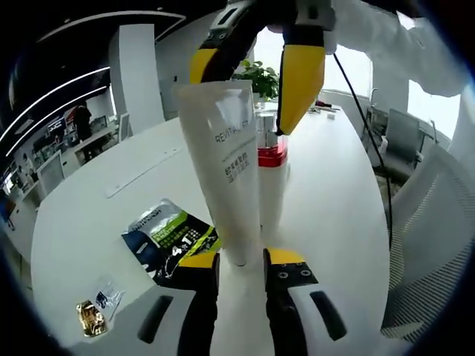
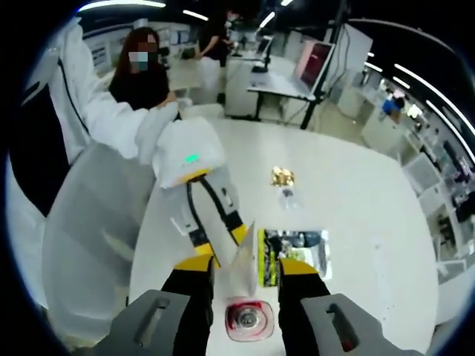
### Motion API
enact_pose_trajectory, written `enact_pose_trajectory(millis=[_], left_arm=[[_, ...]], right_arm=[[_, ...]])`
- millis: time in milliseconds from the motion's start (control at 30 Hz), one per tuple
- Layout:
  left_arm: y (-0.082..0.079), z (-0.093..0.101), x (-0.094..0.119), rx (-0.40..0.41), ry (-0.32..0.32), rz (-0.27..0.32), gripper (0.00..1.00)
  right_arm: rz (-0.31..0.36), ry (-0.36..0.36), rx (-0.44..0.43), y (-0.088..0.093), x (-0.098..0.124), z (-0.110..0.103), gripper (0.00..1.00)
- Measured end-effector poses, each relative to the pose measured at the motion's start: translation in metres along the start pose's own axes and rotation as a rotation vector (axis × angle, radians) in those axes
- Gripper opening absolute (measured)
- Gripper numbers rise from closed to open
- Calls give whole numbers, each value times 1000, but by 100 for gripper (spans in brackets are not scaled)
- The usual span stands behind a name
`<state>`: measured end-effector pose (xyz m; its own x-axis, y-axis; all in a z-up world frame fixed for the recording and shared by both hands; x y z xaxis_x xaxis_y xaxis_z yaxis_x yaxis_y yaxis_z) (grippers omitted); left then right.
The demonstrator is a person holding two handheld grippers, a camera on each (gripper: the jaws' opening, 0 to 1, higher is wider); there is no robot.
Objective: Arrange the skincare products in the storage area until every visible bottle or jar stands upright without overlapping.
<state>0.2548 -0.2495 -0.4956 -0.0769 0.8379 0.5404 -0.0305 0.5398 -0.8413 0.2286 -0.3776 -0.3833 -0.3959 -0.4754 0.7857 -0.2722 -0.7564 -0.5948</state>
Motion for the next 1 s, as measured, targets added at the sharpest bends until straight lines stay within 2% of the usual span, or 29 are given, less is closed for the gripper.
enact_pose_trajectory(millis=[133,267,367,533,633,767,1000], left_arm=[[0,0,11,19,-3,-7,22],[0,1,24,28,-27,-5,26],[-4,3,34,38,-44,4,30],[-12,2,49,60,-77,26,38],[-14,2,56,65,-87,34,41],[-19,6,63,94,-70,80,58],[-22,12,68,89,-71,85,62]], right_arm=[[20,14,-11,1,2,-8,27],[47,62,-22,2,4,-14,39],[80,126,-47,4,10,-13,49],[108,169,-98,9,15,-18,57],[121,195,-111,12,15,-25,66],[131,245,-129,17,17,-35,79],[174,301,-219,26,28,-42,88]])
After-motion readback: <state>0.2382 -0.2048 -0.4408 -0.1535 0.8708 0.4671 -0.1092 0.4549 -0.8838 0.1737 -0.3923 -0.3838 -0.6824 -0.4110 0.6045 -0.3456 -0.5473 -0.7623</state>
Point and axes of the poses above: the point that each gripper's makers call its tool centre point, and the gripper's own axes: x roughly backward along the fingers, z roughly to its right, y roughly out of its underside, the point moved 9 cm from there along x, roughly backward along the fingers, and after that the axes turned 3 degrees about x, right-handed, at the moved point
